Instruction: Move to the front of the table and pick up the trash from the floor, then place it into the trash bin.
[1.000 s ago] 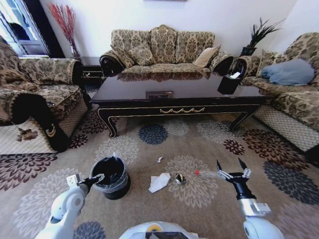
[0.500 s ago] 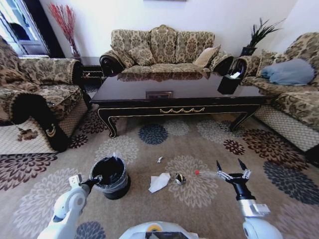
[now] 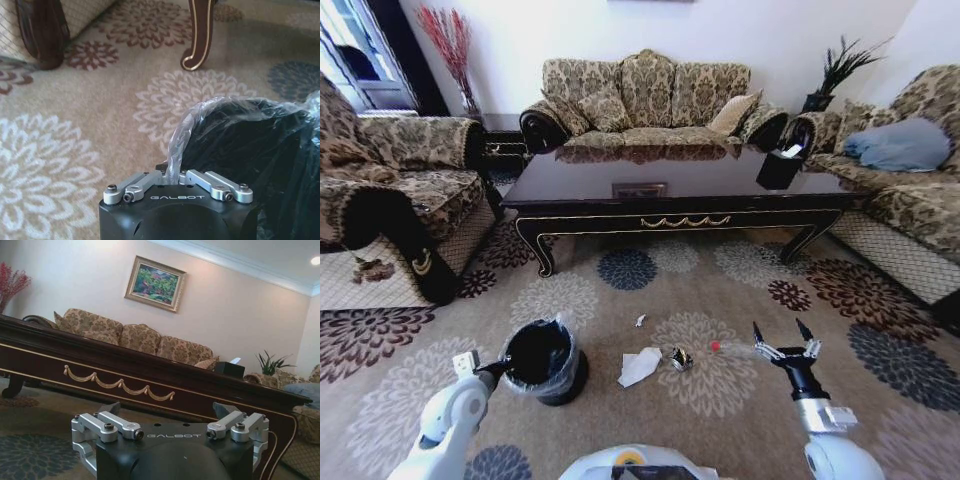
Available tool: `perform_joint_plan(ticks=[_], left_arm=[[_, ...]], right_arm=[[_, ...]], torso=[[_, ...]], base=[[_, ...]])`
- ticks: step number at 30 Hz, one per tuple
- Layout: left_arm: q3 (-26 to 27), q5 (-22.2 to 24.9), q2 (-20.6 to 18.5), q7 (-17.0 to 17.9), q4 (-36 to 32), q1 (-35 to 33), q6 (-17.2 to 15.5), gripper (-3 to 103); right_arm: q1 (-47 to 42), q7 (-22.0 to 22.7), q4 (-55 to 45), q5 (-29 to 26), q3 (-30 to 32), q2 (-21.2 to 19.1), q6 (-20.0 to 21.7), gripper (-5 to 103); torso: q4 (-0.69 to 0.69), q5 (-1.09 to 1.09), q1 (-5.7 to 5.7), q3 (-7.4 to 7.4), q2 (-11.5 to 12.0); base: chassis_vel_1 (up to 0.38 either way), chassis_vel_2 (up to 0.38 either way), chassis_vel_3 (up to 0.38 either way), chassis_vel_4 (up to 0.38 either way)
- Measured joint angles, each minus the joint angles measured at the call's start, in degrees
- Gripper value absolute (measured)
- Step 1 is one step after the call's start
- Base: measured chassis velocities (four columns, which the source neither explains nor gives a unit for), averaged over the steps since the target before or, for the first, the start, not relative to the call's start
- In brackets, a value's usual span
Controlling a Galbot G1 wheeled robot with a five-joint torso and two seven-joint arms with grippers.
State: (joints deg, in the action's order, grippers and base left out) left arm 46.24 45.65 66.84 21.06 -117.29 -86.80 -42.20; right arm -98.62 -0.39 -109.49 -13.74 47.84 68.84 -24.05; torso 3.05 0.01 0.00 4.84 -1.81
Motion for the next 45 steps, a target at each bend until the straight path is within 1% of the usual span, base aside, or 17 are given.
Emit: perform_joint_plan(ticks=[6,14,18,22,24,25,26,27,29,30,31,33,34,36,38,40,45], left_arm=[[2.2,1.0,0.2,0.7,-4.9,-1.9,0.0,5],[4.7,0.9,2.9,1.0,-14.7,-7.1,0.0,5],[5.8,0.9,3.4,1.1,-16.7,-8.7,0.0,5],[7.2,1.0,4.3,1.2,-18.6,-10.7,0.0,5],[7.8,1.0,4.7,1.2,-19.4,-11.6,0.0,5],[8.2,1.0,5.2,1.2,-20.1,-12.4,0.0,5],[8.2,1.0,5.2,1.2,-20.1,-12.4,0.0,5],[8.6,1.0,5.4,1.2,-20.4,-12.9,0.0,5],[9.3,1.0,6.0,1.2,-21.1,-14.1,0.0,5],[9.3,1.0,6.0,1.2,-21.1,-14.1,0.0,5],[9.4,1.0,6.1,1.2,-21.3,-14.3,0.0,5],[9.9,0.9,6.6,1.2,-21.8,-15.3,0.0,5],[9.9,0.9,6.6,1.2,-21.8,-15.3,0.0,5],[10.1,0.8,7.2,1.2,-22.2,-16.1,0.0,5],[10.2,0.7,7.5,1.1,-22.4,-16.5,0.0,5],[10.5,0.6,8.1,1.1,-22.8,-17.2,0.0,5],[11.2,0.6,8.5,1.1,-23.3,-18.2,0.1,5]], right_arm=[[2.2,2.6,2.8,-2.2,-2.1,-1.4,2.0,100],[6.7,5.7,7.6,-7.1,-6.7,-4.4,5.8,100],[9.0,5.9,10.0,-7.3,-8.3,-6.2,6.4,100],[11.8,9.3,14.1,-8.7,-11.8,-8.6,8.2,100],[13.2,12.4,15.6,-11.1,-14.0,-9.3,9.8,100],[14.4,16.1,16.4,-13.7,-15.9,-9.5,12.0,100],[14.4,16.1,16.4,-13.7,-15.9,-9.5,12.0,100],[15.1,19.1,16.7,-15.2,-17.0,-9.5,13.5,100],[17.4,28.8,17.2,-19.5,-20.0,-8.4,17.5,100],[17.4,28.8,17.2,-19.5,-20.0,-8.4,17.5,100],[18.1,31.0,17.2,-21.0,-20.7,-8.1,18.5,100],[20.9,38.3,17.2,-29.7,-23.4,-6.7,21.8,100],[20.9,38.3,17.2,-29.7,-23.4,-6.7,21.8,100],[24.4,43.5,18.4,-36.2,-25.4,-5.1,22.8,100],[26.2,45.5,19.4,-38.1,-26.0,-4.2,22.8,100],[31.2,49.3,22.7,-42.1,-26.7,-2.0,21.8,100],[37.1,52.5,27.1,-46.5,-25.5,1.1,20.0,100]], torso=[[0.02,0.00,0.00,0.00,0.0],[0.01,-0.01,0.00,0.00,0.0],[0.01,0.00,0.00,-0.01,0.0],[0.01,0.00,0.00,0.00,0.0],[0.00,-0.01,0.00,0.00,0.0],[0.02,-0.01,0.00,0.00,0.0],[0.02,-0.01,0.00,0.00,0.0],[0.02,0.00,0.00,0.00,0.0],[0.02,-0.02,0.00,-0.01,0.0],[0.02,-0.02,0.00,-0.01,0.0],[0.02,-0.02,0.00,0.00,0.0],[0.01,-0.02,0.00,0.00,0.0],[0.01,-0.02,0.00,0.00,0.0],[0.02,-0.03,0.00,0.00,0.0],[0.02,-0.03,0.00,0.00,0.0],[0.00,-0.02,0.00,0.00,0.0],[-0.01,-0.03,0.00,0.00,0.0]], base=[[0.000,0.000,0.000,0.000],[0.000,0.000,0.000,0.000],[0.000,0.000,0.000,0.000],[0.000,0.000,0.000,0.000],[0.000,0.000,0.000,0.000],[0.000,0.000,0.000,0.000],[0.000,0.000,0.000,0.000],[0.000,0.000,0.000,0.000],[0.000,0.000,0.000,0.000],[0.000,0.000,0.000,0.000],[0.000,0.000,0.000,0.000],[0.000,0.000,0.000,0.000],[0.000,0.000,0.000,0.000],[0.000,0.000,0.000,0.000],[0.000,0.000,0.000,0.000],[0.000,0.000,0.000,0.000],[0.000,0.000,0.000,0.000]])
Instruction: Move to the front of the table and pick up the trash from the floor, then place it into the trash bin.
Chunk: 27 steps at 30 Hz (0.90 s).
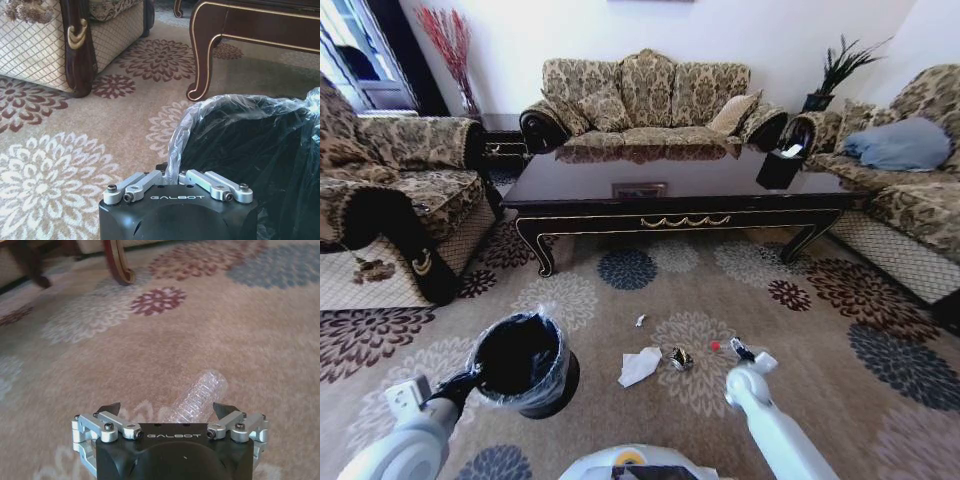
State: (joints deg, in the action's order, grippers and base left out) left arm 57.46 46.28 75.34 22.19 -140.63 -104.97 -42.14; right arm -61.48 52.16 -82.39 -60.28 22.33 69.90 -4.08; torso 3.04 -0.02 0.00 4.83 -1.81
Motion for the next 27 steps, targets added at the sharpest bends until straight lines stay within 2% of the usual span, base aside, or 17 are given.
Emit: perform_joint_plan(ticks=[4,9,16,27], left_arm=[[0.2,0.0,0.2,0.0,-0.1,-0.2,0.0,5],[0.2,-0.2,0.5,0.0,-0.1,-0.3,0.0,5],[0.1,-0.6,0.7,0.0,-0.2,-0.8,0.0,5],[-0.1,-0.8,1.3,-0.1,-0.6,-1.5,0.0,5]], right_arm=[[3.0,2.2,3.8,-1.4,1.8,2.0,-0.1,100],[5.0,2.3,8.4,-4.7,4.0,3.4,0.1,100],[7.8,-1.2,15.4,-7.2,5.6,4.3,-0.1,100],[10.4,-6.0,22.9,-6.9,5.4,4.8,-1.7,100]], torso=[[0.02,0.02,0.00,0.01,0.0],[0.03,0.02,0.00,0.00,0.0],[0.03,0.01,0.00,0.00,0.0],[0.02,0.02,0.00,0.00,0.0]], base=[[0.000,0.000,0.000,0.000],[0.000,0.000,0.000,0.000],[0.000,0.000,0.000,0.000],[0.000,0.000,0.000,0.000]])
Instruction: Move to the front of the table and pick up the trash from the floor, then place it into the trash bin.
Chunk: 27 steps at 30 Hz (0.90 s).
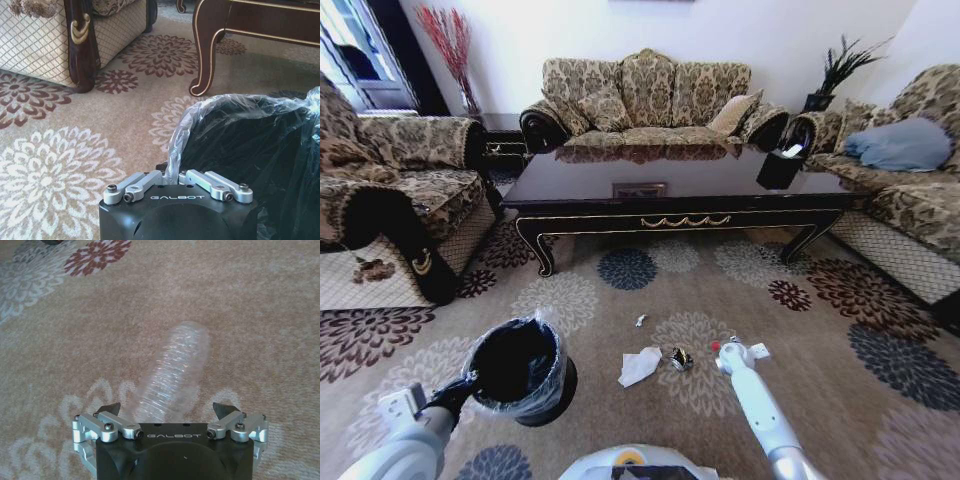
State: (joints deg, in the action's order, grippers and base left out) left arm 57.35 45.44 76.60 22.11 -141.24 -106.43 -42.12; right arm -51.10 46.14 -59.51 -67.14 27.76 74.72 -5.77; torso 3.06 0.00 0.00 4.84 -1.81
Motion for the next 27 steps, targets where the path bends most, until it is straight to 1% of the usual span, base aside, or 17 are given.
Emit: perform_joint_plan(ticks=[2,4,7,8,9,10,12,13,15,17,18,21,22,24,25,26,27], left_arm=[[-0.1,-0.1,0.1,0.0,0.0,-0.1,0.0,5],[-0.1,-0.2,0.2,0.0,0.0,-0.1,0.0,5],[-0.3,-0.3,0.3,0.0,0.0,-0.1,0.0,5],[-0.3,-0.3,0.3,0.0,0.0,-0.1,0.0,5],[-0.5,-0.3,0.3,0.0,0.0,0.0,0.0,5],[-0.7,-0.4,0.4,0.0,0.1,0.0,0.0,5],[-1.1,-0.6,0.5,-0.1,0.2,0.1,0.0,5],[-1.1,-0.6,0.5,-0.1,0.2,0.1,0.0,5],[-1.6,-1.0,0.7,-0.1,0.3,0.3,0.0,5],[-1.7,-1.0,0.8,-0.1,0.3,0.3,0.0,5],[-1.9,-1.1,0.8,-0.1,0.4,0.3,0.0,5],[-2.3,-1.2,0.9,-0.1,0.4,0.4,0.0,5],[-2.3,-1.2,0.9,-0.1,0.4,0.4,0.0,5],[-2.9,-1.2,1.1,-0.1,0.4,0.6,0.0,5],[-3.1,-1.2,1.2,-0.1,0.4,0.7,0.0,5],[-3.7,-1.2,1.6,-0.1,0.3,0.8,0.0,5],[-3.7,-1.2,1.6,-0.1,0.3,0.8,0.0,5]], right_arm=[[0.5,-1.3,1.6,0.3,-0.1,0.0,-0.5,100],[0.7,-1.8,2.2,0.4,-0.2,0.0,-0.7,103],[0.6,-2.4,2.7,1.2,-0.2,0.0,-0.9,90],[0.6,-2.4,2.7,1.2,-0.2,0.0,-0.9,90],[0.3,-2.5,2.6,1.5,-0.2,0.0,-0.9,85],[0.0,-2.6,2.4,1.8,-0.2,0.0,-0.9,85],[-0.3,-2.6,2.1,2.1,-0.2,-0.1,-0.9,74],[-0.3,-2.6,2.1,2.1,-0.2,-0.1,-0.9,74],[-1.0,-2.8,1.5,2.5,-0.1,-0.3,-0.9,63],[-1.2,-2.8,1.3,2.6,-0.1,-0.3,-0.9,63],[-1.6,-3.0,1.0,2.9,-0.1,-0.4,-0.9,57],[-3.7,-3.9,-1.7,4.1,0.1,-0.7,-1.3,41],[-3.7,-3.9,-1.7,4.1,0.1,-0.7,-1.3,41],[-5.5,-4.7,-4.9,5.1,0.2,-0.8,-2.2,34],[-6.5,-5.0,-7.0,5.2,0.3,-0.9,-2.4,34],[-8.0,-5.3,-10.3,5.4,0.4,-1.0,-2.8,28],[-8.0,-5.3,-10.3,5.4,0.4,-1.0,-2.8,28]], torso=[[0.00,0.00,0.00,0.00,0.0],[0.00,0.00,0.00,0.00,0.0],[-0.01,0.00,0.00,0.00,0.0],[-0.01,0.00,0.00,0.00,0.0],[0.00,0.00,0.00,0.00,0.0],[0.00,0.00,0.00,0.00,0.0],[0.00,0.00,0.00,0.00,0.0],[0.00,0.00,0.00,0.00,0.0],[0.00,0.00,0.00,0.00,0.0],[0.00,0.00,0.00,0.00,0.0],[0.00,0.00,0.00,0.00,0.0],[0.00,0.01,0.00,0.00,0.0],[0.00,0.01,0.00,0.00,0.0],[0.00,0.00,0.00,0.00,0.0],[0.00,0.01,0.00,0.00,0.0],[0.00,0.00,0.00,0.00,0.0],[0.00,0.00,0.00,0.00,0.0]], base=[[0.000,0.000,0.000,0.000],[0.000,0.000,0.000,0.000],[0.000,0.000,0.000,0.000],[0.000,0.000,0.000,0.000],[0.000,0.000,0.000,0.000],[0.000,0.000,0.000,0.000],[0.000,0.000,0.000,0.000],[0.000,0.000,0.000,0.000],[0.000,0.000,0.000,0.000],[0.000,0.000,0.000,0.000],[0.000,0.000,0.000,0.000],[0.000,0.000,0.000,0.000],[0.000,0.000,0.000,0.000],[0.000,0.000,0.000,0.000],[0.000,0.000,0.000,0.000],[0.000,0.000,0.000,0.000],[0.000,0.000,0.000,0.000]])
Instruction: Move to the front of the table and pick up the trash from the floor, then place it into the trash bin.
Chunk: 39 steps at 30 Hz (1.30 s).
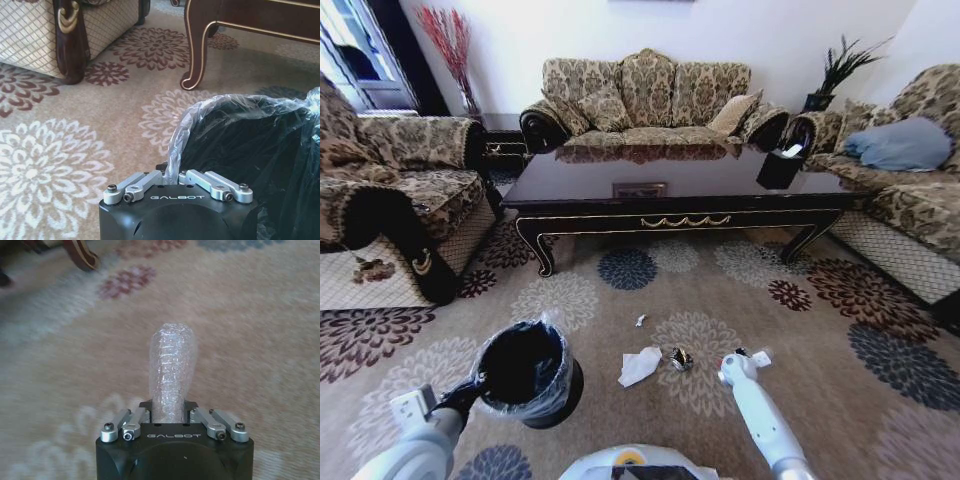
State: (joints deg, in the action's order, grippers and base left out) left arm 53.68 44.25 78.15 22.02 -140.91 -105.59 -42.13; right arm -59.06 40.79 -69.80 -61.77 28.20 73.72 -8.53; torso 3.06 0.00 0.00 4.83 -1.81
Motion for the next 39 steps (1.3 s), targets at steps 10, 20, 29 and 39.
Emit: perform_joint_plan(ticks=[10,20,29,39], left_arm=[[-3.2,-0.3,0.5,-0.1,1.1,0.8,0.0,5],[-5.2,-1.1,-0.8,-0.6,2.7,0.9,0.0,5],[-5.2,-0.8,-2.8,-2.2,3.7,0.6,0.1,5],[-5.5,2.6,-4.2,-2.5,5.1,3.0,0.2,5]], right_arm=[[-8.1,-1.1,-21.7,2.3,-0.7,-1.3,-4.3,22],[-13.0,-3.2,-37.7,3.6,-8.9,-3.0,-5.9,22],[-12.0,-20.9,-41.3,7.9,-22.9,-9.8,-13.7,22],[-5.1,-33.0,-39.9,10.2,-37.0,-13.4,-19.5,22]], torso=[[-0.01,-0.02,0.00,0.00,0.0],[0.00,-0.01,0.00,0.00,0.0],[0.00,-0.01,0.00,0.00,0.0],[0.00,0.00,0.00,0.00,0.0]], base=[[0.000,0.000,0.000,0.000],[0.000,0.000,0.000,0.000],[0.000,0.000,0.000,0.000],[0.000,0.000,0.000,0.000]])
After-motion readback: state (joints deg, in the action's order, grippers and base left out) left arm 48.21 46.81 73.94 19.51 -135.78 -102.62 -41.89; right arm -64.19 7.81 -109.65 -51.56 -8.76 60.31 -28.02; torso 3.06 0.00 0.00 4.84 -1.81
